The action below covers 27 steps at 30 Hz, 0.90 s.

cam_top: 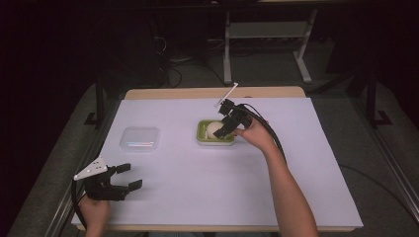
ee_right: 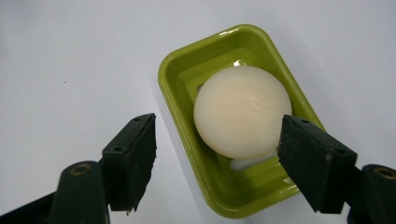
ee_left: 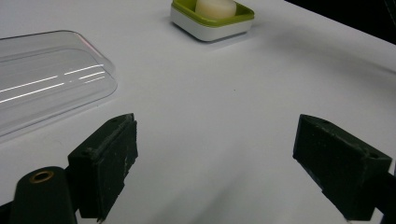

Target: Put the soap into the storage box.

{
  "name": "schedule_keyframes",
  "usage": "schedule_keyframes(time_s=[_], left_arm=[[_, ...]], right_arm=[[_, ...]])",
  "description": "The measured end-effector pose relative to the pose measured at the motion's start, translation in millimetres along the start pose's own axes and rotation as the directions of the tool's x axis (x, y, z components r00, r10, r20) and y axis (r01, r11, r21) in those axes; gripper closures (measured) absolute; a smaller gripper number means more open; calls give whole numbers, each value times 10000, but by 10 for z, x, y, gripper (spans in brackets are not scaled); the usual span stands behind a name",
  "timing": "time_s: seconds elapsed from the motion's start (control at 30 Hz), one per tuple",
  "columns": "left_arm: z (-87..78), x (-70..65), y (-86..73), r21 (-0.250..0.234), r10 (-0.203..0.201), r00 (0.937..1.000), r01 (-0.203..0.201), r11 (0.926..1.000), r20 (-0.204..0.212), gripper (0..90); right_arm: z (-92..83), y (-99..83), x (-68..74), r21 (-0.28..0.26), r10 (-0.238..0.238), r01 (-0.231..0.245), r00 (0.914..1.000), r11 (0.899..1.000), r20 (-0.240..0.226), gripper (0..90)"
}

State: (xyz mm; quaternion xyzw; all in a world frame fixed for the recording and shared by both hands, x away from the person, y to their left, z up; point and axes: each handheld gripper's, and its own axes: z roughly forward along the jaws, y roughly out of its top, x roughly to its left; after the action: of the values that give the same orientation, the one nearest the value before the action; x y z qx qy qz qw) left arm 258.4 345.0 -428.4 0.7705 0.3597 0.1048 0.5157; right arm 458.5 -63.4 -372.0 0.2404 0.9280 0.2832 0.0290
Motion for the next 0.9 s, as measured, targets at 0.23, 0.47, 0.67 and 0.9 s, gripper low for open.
schedule_keyframes(time_s=[0.23, 0.47, 0.67, 0.9], left_arm=[[4, 2, 1, 31, 47, 10000, -47, 10000, 1, 133], [4, 1, 1, 57, 80, 10000, -80, 10000, -14, 132], [2, 3, 2, 68, 135, 9999, -135, 9999, -27, 132], [0, 1, 0, 91, 154, 9999, -153, 9998, -40, 133]], right_arm=[[-39, -65, 46, -84, -139, 138, 9999, 9999, -83, 275], [-77, -128, 103, -203, -132, 128, 9998, 9997, -172, 271], [-98, -199, 157, -337, -182, 173, 9995, 9993, -267, 271], [-121, -289, 215, -485, -231, 211, 9990, 9986, -394, 264]])
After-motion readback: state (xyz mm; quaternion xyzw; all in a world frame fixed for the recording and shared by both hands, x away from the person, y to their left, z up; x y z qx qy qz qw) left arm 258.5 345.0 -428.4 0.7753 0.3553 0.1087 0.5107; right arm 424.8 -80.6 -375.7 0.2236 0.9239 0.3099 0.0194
